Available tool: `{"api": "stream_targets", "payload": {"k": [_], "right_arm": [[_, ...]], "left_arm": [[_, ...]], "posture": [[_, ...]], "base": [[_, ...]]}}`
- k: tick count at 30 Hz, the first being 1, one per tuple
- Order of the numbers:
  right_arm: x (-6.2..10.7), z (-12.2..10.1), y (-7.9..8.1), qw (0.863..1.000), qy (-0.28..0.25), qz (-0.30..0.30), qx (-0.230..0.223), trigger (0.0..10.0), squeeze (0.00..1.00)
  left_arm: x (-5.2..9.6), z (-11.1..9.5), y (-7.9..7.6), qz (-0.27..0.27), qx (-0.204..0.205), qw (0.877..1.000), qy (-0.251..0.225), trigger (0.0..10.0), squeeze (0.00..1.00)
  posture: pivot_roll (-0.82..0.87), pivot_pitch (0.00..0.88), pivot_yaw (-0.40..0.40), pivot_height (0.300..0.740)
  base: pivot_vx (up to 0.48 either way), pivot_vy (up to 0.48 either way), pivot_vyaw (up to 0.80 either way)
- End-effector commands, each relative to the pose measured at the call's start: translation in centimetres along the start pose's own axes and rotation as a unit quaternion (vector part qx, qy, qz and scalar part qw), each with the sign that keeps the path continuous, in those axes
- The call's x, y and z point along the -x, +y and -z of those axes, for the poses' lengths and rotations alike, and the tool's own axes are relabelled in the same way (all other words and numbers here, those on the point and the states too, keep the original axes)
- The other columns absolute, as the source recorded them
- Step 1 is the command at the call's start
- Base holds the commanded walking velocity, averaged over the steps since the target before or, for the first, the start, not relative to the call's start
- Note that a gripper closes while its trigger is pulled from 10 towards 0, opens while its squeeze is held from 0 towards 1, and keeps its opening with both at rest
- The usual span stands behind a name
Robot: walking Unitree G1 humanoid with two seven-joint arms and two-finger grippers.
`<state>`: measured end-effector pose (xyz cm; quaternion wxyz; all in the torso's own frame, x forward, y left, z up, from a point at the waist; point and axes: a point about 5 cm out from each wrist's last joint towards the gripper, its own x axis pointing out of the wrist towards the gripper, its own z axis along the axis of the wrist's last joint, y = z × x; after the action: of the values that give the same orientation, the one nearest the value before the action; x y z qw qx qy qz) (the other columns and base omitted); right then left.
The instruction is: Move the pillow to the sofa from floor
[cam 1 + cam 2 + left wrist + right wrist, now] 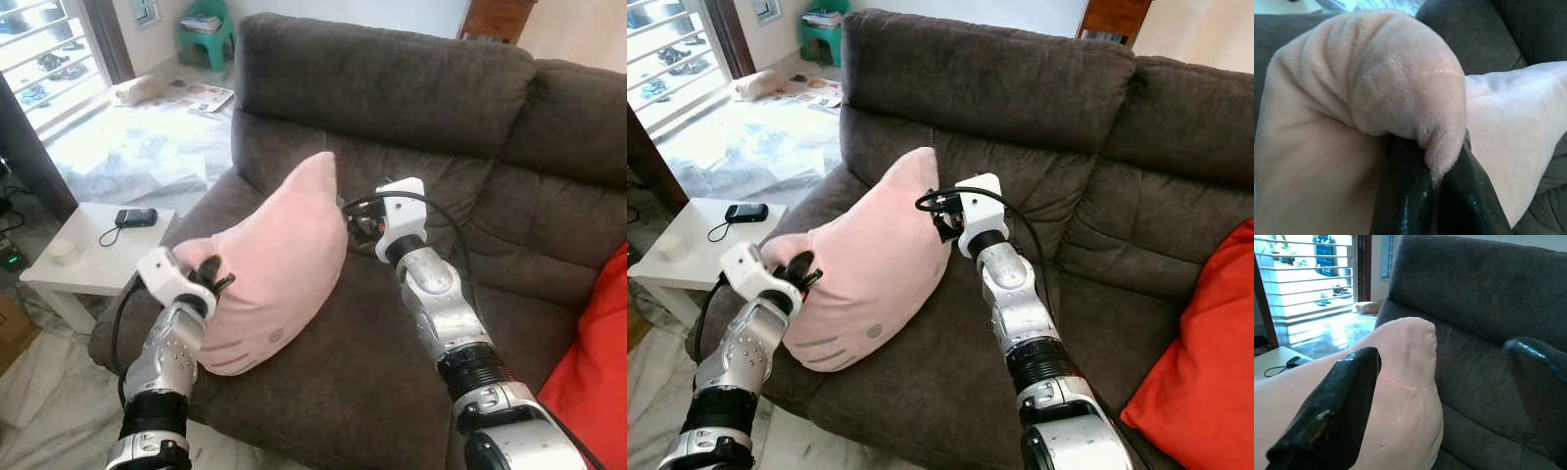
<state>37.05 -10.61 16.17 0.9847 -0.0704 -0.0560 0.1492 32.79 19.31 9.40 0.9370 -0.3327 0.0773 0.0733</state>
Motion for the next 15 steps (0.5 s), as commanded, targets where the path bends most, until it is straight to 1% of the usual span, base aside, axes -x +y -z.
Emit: {"api": "stream_targets", "payload": {"k": [1, 2, 3, 5, 8, 9, 11, 12, 13, 15], "right_arm": [[0.1, -0.2, 0.1, 1.000, -0.003, -0.003, -0.001, 10.0, 0.00], [0.1, -0.2, 0.1, 1.000, -0.003, -0.003, -0.001, 10.0, 0.00], [0.2, -0.2, 0.1, 1.000, -0.003, -0.002, -0.001, 10.0, 0.00], [0.3, 0.0, -0.2, 1.000, -0.001, 0.000, 0.000, 10.0, 0.00], [0.4, 0.2, -0.2, 1.000, 0.001, 0.000, 0.001, 10.0, 0.00], [0.4, 0.2, -0.2, 1.000, 0.002, 0.000, 0.001, 10.0, 0.00], [0.5, 0.3, -0.1, 1.000, 0.002, -0.001, 0.001, 10.0, 0.00], [0.5, 0.3, -0.1, 1.000, 0.002, -0.001, 0.001, 10.0, 0.00], [0.5, 0.3, -0.1, 1.000, 0.002, -0.001, 0.000, 10.0, 0.00], [0.5, 0.2, -0.1, 1.000, 0.002, -0.001, 0.000, 10.0, 0.00]], "left_arm": [[0.8, 1.0, 1.4, -0.023, -0.022, 0.999, 0.011, 10.0, 0.00], [1.0, 0.7, 1.5, -0.022, -0.057, 0.998, -0.003, 10.0, 0.00], [1.1, 0.5, 1.5, -0.021, -0.081, 0.996, -0.012, 10.0, 0.00], [1.6, 0.0, 1.7, -0.021, -0.140, 0.989, -0.036, 10.0, 0.00], [2.1, -0.7, 1.8, -0.031, -0.156, 0.985, -0.067, 10.0, 0.00], [2.2, -1.0, 1.8, -0.037, -0.144, 0.986, -0.081, 10.0, 0.00], [2.5, -1.7, 1.9, -0.059, -0.089, 0.988, -0.115, 10.0, 0.00], [2.5, -1.7, 1.9, -0.059, -0.089, 0.988, -0.115, 10.0, 0.00], [2.8, -2.2, 2.2, -0.077, -0.071, 0.985, -0.140, 10.0, 0.00], [3.1, -2.6, 3.1, -0.114, -0.051, 0.980, -0.158, 10.0, 0.00]], "posture": [[0.03, 0.055, -0.057, 0.740], [0.03, 0.055, -0.057, 0.740], [0.03, 0.055, -0.057, 0.740], [0.03, 0.052, -0.057, 0.740], [0.03, 0.049, -0.059, 0.740], [0.03, 0.048, -0.059, 0.740], [0.03, 0.045, -0.059, 0.740], [0.03, 0.045, -0.059, 0.740], [0.03, 0.041, -0.058, 0.740], [0.03, 0.040, -0.058, 0.740]], "base": [[0.000, 0.000, 0.00], [0.000, 0.000, 0.00], [0.000, 0.000, 0.00], [0.000, 0.000, 0.00], [0.000, 0.000, 0.00], [0.000, 0.000, 0.00], [0.000, 0.000, 0.00], [0.000, 0.000, 0.00], [0.000, 0.000, 0.00], [0.000, 0.000, 0.00]]}}
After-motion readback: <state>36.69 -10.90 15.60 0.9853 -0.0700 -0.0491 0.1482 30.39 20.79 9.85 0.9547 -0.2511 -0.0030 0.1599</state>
